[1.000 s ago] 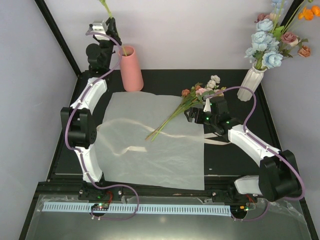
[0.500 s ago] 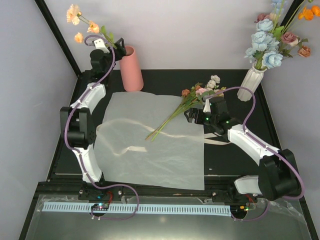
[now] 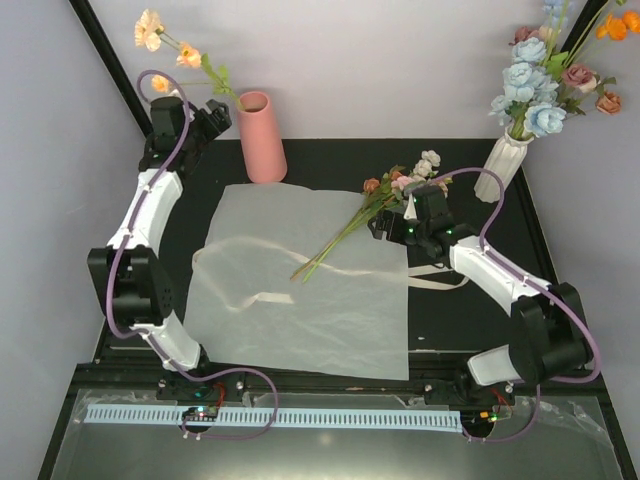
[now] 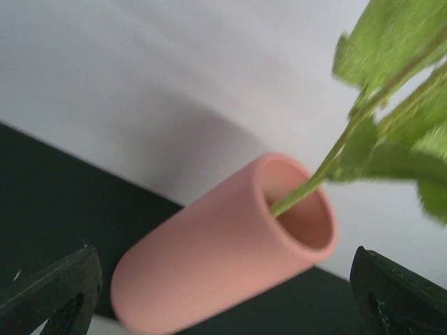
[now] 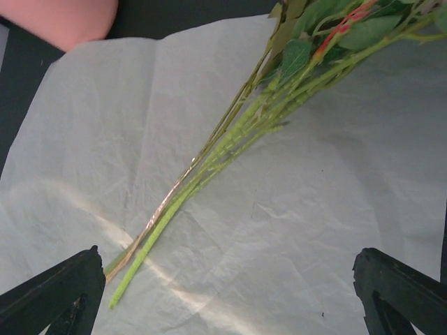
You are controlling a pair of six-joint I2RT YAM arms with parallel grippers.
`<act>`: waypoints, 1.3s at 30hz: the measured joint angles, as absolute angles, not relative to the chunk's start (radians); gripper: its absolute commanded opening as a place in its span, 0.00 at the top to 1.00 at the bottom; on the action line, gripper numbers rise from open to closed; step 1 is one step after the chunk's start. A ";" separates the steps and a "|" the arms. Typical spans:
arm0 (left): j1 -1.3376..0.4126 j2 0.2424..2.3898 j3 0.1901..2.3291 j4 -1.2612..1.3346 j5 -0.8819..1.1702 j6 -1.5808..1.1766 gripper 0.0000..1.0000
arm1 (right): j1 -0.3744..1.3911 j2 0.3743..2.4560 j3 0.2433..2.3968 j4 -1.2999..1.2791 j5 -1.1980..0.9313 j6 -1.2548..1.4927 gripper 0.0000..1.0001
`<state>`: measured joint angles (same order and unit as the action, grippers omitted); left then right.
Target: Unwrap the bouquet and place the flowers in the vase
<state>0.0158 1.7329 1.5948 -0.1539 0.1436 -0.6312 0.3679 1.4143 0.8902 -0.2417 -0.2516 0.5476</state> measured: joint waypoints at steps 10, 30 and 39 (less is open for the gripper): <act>0.025 1.477 1.375 -0.459 0.169 -0.517 0.01 | 0.377 1.504 0.992 -0.334 -0.147 0.731 0.13; 0.024 0.976 0.891 -0.707 0.284 -0.426 0.01 | 0.499 1.740 1.201 -0.413 0.000 0.874 0.34; 0.024 0.781 0.719 -0.695 0.257 -0.392 0.01 | 0.499 1.866 1.309 -0.445 0.047 0.888 0.46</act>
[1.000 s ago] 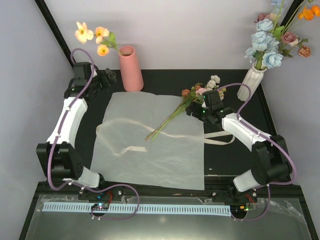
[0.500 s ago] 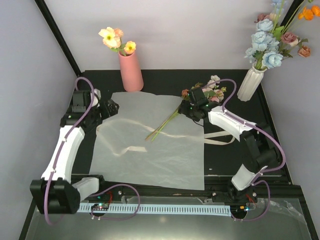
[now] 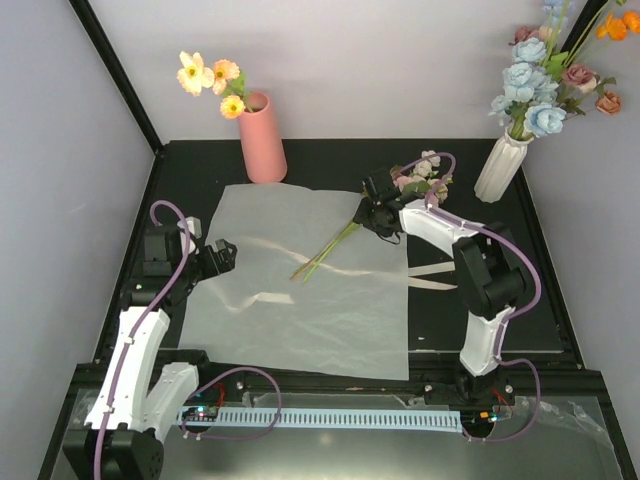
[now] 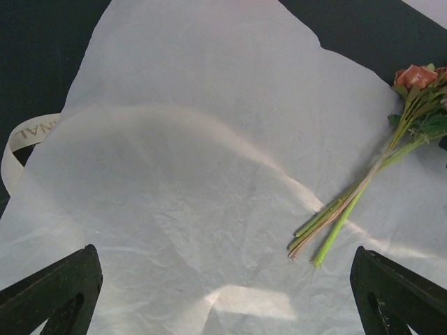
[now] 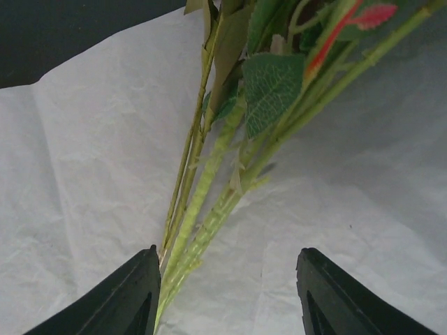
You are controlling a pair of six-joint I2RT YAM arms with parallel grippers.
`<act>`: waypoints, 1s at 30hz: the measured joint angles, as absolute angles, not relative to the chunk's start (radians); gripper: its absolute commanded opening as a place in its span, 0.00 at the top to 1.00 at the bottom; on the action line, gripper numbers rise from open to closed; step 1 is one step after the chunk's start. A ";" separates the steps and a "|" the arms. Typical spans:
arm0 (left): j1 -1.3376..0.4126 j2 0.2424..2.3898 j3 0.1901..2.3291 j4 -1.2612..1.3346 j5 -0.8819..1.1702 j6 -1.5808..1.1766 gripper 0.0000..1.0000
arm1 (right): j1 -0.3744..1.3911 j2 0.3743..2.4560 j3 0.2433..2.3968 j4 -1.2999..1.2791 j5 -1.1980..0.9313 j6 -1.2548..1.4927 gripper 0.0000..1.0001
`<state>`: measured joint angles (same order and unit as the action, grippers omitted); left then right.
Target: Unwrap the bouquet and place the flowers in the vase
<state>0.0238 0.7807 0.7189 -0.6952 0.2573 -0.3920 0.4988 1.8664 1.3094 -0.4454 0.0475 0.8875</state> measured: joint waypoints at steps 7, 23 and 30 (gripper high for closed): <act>0.023 0.784 0.715 -0.679 0.279 -0.392 0.01 | 0.499 1.953 1.372 -0.459 0.073 0.894 0.58; 0.022 0.807 0.715 -0.672 0.293 -0.392 0.01 | 0.499 2.067 1.453 -0.469 0.095 0.883 0.74; 0.022 0.808 0.715 -0.672 0.294 -0.392 0.01 | 0.494 2.067 1.453 -0.467 0.094 0.869 0.70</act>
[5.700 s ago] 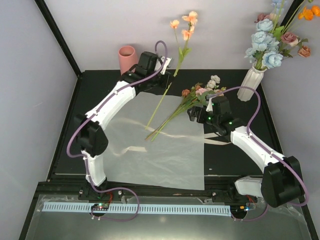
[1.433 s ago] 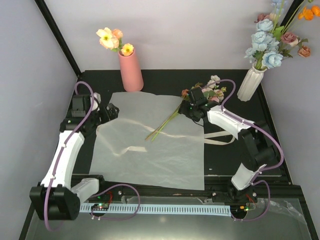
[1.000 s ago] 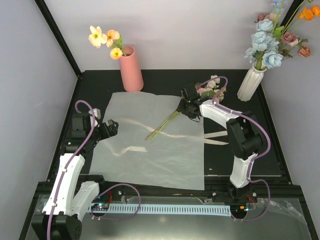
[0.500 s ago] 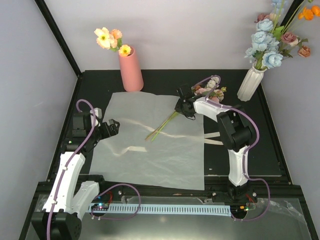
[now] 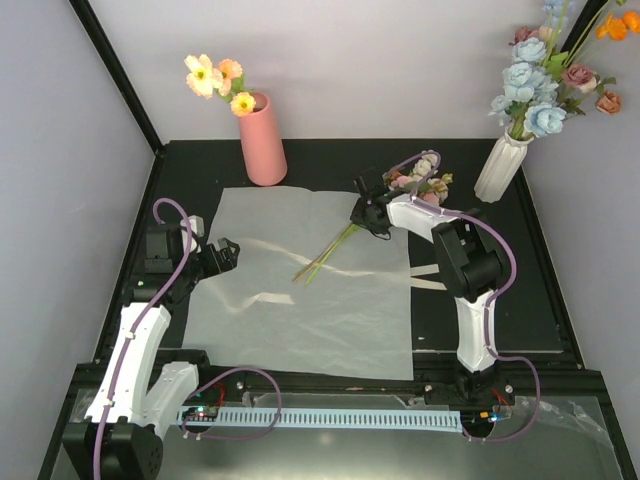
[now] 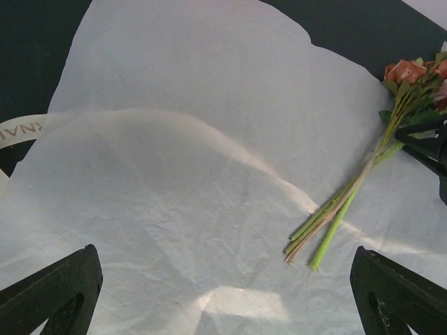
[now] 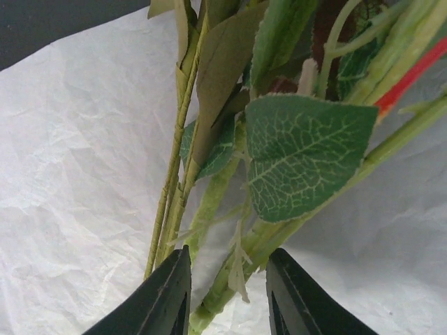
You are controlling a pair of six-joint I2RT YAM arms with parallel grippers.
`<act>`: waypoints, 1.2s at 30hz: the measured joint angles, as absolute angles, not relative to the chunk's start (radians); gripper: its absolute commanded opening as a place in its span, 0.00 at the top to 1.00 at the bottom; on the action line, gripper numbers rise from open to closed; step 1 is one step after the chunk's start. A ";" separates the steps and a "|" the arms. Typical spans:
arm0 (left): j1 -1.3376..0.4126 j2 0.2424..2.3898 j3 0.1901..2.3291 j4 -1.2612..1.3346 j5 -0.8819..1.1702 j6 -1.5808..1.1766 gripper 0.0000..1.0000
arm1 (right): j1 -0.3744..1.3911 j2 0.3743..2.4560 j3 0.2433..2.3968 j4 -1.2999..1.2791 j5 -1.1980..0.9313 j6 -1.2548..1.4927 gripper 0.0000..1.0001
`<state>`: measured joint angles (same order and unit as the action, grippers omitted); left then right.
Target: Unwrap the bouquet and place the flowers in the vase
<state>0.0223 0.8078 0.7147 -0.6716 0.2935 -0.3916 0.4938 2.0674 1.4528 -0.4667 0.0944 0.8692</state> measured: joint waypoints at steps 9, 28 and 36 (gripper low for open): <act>0.022 0.807 0.714 -0.672 0.293 -0.392 0.01 | 0.487 2.067 1.453 -0.459 0.091 0.867 0.90; 0.022 0.807 0.713 -0.672 0.293 -0.392 0.01 | 0.487 1.752 1.316 -0.515 0.131 0.775 0.98; 0.022 0.806 0.712 -0.672 0.292 -0.376 0.01 | 0.487 1.691 1.104 -0.393 -0.004 0.561 0.98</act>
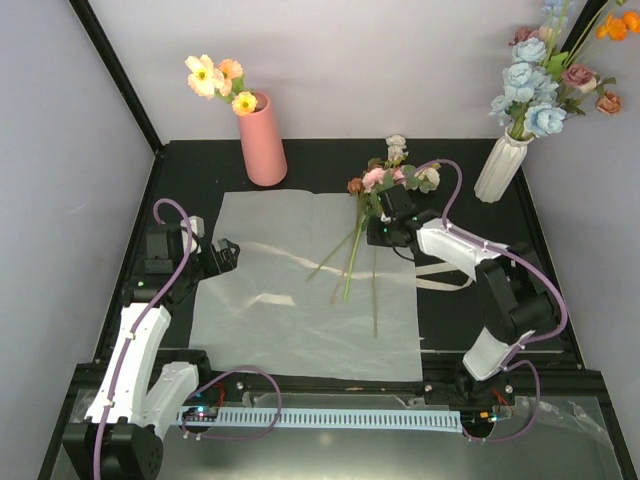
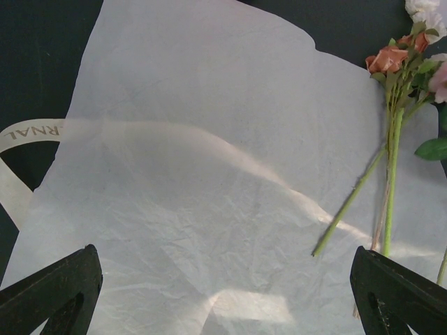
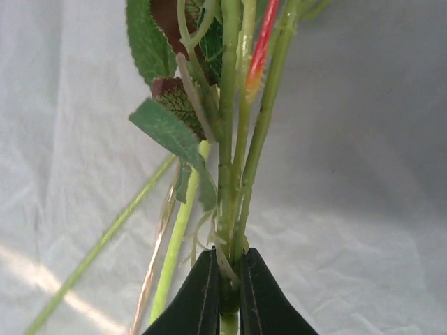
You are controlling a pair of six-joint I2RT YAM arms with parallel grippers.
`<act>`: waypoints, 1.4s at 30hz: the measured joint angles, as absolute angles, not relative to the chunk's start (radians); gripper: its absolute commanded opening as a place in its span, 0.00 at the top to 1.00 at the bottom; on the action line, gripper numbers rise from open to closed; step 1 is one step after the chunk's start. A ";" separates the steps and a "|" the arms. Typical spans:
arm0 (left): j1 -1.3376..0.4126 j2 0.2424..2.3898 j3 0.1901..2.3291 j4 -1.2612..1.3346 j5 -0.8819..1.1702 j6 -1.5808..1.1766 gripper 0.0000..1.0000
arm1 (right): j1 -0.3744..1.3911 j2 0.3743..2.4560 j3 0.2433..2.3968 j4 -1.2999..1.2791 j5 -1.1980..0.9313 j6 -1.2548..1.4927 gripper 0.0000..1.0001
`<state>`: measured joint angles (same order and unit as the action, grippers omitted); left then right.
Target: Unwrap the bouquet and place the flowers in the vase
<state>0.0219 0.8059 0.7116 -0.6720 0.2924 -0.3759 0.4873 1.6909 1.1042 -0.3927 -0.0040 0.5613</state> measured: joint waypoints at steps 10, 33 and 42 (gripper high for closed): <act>0.022 0.820 0.712 -0.654 0.337 -0.374 0.01 | 0.488 1.414 0.889 -0.151 -0.235 0.381 0.98; -0.336 0.780 0.682 -0.003 0.782 -0.512 0.30 | 0.737 1.225 0.953 0.110 -0.509 0.344 0.98; -0.465 0.844 0.715 0.151 0.718 -0.536 0.45 | 0.802 1.225 0.968 0.131 -0.516 0.314 0.99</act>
<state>-0.4652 0.8444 0.7155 0.1509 0.7177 -0.5362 0.8021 1.2255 0.9684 0.1314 -0.5163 0.3138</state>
